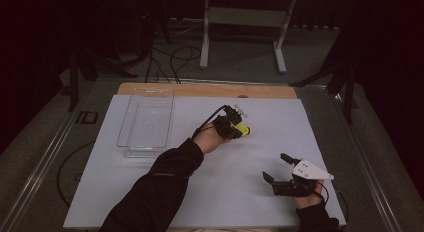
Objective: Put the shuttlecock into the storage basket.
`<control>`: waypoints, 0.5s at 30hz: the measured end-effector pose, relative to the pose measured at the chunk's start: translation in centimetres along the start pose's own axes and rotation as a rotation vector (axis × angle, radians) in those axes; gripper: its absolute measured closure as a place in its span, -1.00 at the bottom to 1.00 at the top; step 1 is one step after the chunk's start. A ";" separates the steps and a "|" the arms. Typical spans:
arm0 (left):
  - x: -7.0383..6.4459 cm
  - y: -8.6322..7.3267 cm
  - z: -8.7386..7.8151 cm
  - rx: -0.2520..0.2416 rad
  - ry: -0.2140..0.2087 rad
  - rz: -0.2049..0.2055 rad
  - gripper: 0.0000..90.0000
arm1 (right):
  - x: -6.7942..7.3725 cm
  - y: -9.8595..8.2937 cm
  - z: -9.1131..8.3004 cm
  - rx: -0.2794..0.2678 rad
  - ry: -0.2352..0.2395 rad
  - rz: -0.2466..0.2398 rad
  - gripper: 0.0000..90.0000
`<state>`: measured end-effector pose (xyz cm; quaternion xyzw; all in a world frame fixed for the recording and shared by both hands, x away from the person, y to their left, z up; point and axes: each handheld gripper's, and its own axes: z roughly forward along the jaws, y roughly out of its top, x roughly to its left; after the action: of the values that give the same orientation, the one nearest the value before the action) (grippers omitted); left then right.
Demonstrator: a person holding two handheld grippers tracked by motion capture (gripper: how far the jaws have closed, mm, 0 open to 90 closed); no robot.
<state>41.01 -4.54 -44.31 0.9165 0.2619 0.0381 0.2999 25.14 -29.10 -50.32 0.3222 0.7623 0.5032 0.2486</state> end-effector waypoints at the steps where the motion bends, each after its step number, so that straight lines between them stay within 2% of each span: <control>1: 0.0 -0.1 -0.4 0.008 -0.002 0.004 1.00 | 0.0 0.0 0.0 0.000 0.000 0.000 -0.81; 10: 0.2 -1.1 -2.6 0.063 0.011 0.010 1.00 | 0.1 0.0 0.1 0.007 0.000 0.000 -0.81; 11: 0.2 -1.3 -2.8 0.087 0.007 0.017 1.00 | 0.1 0.0 0.2 0.005 -0.001 -0.001 -0.81; 15: 0.1 -1.8 -3.0 0.131 0.005 0.036 1.00 | 0.2 0.0 0.2 0.009 0.000 0.004 -0.81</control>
<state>39.59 -1.61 -42.89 0.9387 0.2479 0.0288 0.2377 25.18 -28.86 -50.42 0.3248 0.7640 0.5003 0.2460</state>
